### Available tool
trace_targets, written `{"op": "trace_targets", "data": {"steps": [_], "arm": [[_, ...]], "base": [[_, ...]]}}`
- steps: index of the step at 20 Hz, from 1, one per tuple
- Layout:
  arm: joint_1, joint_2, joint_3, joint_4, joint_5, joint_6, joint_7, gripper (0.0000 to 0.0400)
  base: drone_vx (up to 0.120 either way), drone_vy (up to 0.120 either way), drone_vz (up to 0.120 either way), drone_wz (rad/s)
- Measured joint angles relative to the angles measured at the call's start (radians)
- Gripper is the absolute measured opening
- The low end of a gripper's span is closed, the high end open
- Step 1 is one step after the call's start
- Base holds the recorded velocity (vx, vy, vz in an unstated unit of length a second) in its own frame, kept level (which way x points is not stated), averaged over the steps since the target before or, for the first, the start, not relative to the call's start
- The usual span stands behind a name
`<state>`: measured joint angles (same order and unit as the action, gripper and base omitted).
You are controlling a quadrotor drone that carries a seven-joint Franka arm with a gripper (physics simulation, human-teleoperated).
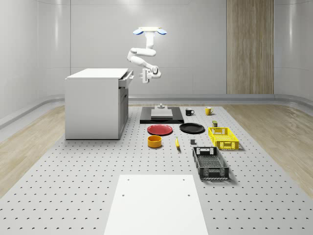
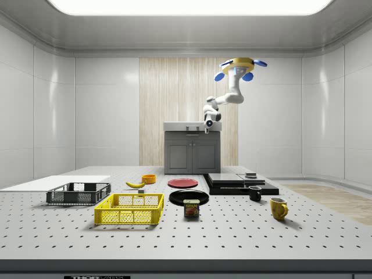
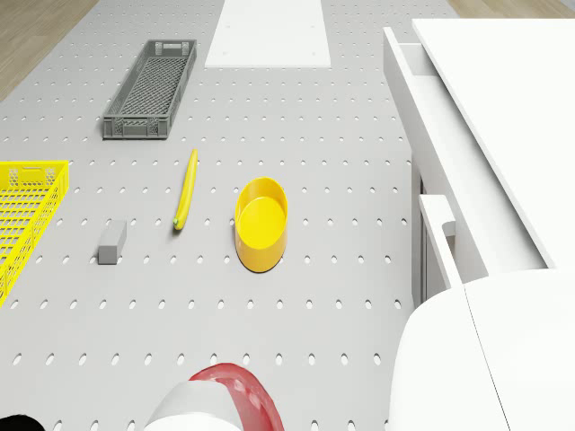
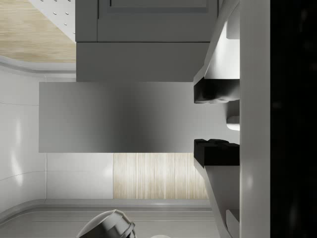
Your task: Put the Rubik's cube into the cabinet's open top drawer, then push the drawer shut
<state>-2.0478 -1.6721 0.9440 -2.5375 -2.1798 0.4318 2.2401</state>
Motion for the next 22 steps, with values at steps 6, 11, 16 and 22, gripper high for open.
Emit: {"op": "trace_targets", "data": {"steps": [6, 11, 16, 22], "arm": [[0.007, 0.005, 0.0, -0.003, -0.014, -0.005, -0.009, 0.0105], [0.011, 0.008, 0.0, -0.004, -0.021, -0.008, -0.014, 0.0105], [0.013, 0.011, 0.0, -0.005, -0.026, -0.01, -0.017, 0.0105], [0.015, 0.013, 0.0, -0.005, -0.03, -0.013, -0.02, 0.0105]], "base": [[0.0, -0.007, 0.0, 0.0], [0.0, -0.12, 0.0, 0.0], [0.0, -0.088, 0.0, 0.0], [0.0, 0.0, 0.0, 0.0]]}}
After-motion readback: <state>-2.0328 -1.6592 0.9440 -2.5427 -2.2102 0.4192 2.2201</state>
